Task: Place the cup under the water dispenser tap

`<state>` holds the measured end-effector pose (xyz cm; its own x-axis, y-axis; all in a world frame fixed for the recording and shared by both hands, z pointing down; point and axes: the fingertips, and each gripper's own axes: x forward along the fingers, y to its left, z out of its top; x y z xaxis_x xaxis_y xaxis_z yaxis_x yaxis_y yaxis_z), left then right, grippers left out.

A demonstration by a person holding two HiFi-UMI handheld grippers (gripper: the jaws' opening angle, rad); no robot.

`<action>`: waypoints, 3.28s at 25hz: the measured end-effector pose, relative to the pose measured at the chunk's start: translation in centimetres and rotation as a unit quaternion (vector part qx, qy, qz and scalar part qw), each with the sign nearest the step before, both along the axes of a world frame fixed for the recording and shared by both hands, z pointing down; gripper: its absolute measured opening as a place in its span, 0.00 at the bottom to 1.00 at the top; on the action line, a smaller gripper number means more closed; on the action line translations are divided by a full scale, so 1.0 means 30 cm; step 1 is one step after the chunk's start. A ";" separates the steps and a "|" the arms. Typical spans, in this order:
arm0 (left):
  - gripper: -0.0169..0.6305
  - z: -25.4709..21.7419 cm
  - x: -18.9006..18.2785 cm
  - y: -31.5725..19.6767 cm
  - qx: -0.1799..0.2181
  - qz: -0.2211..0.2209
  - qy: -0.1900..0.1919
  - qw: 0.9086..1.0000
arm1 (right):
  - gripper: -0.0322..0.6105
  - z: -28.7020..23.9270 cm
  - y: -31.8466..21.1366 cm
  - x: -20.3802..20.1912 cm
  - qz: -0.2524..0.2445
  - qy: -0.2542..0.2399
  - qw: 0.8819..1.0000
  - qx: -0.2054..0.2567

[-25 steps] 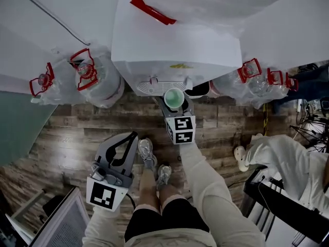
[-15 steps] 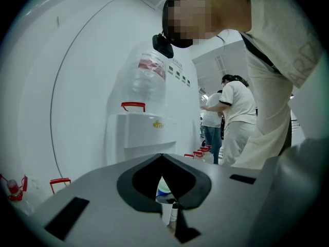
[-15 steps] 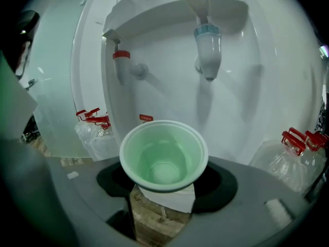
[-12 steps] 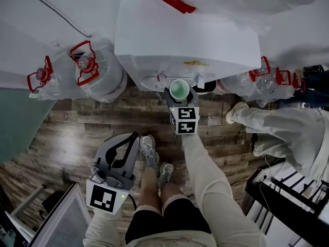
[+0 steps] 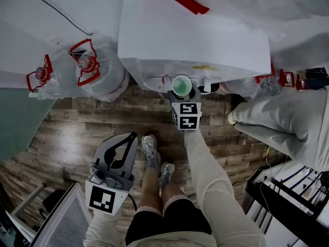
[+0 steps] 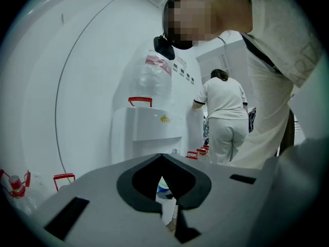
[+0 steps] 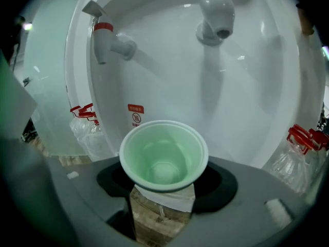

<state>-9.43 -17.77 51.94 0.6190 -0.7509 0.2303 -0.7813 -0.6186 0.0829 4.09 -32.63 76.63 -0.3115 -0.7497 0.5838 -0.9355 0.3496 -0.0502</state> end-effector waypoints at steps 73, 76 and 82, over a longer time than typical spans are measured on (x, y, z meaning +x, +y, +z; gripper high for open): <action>0.03 -0.028 0.120 -0.026 0.008 0.024 0.009 1.000 | 0.70 -0.121 0.153 0.041 0.001 -0.085 0.996 0.021; 0.03 -0.054 0.134 -0.016 0.015 0.025 0.011 1.000 | 0.63 -0.191 0.190 0.049 -0.006 -0.089 0.995 0.034; 0.03 -0.118 0.161 0.023 0.025 0.020 0.018 0.999 | 0.07 -0.356 0.256 0.104 -0.003 -0.062 0.995 0.079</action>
<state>-4.59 -17.09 48.40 0.6560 -0.7354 0.1698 -0.7530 -0.6532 0.0796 7.20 -24.96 65.95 -0.3792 -0.8269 0.4153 -0.9232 0.3685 -0.1091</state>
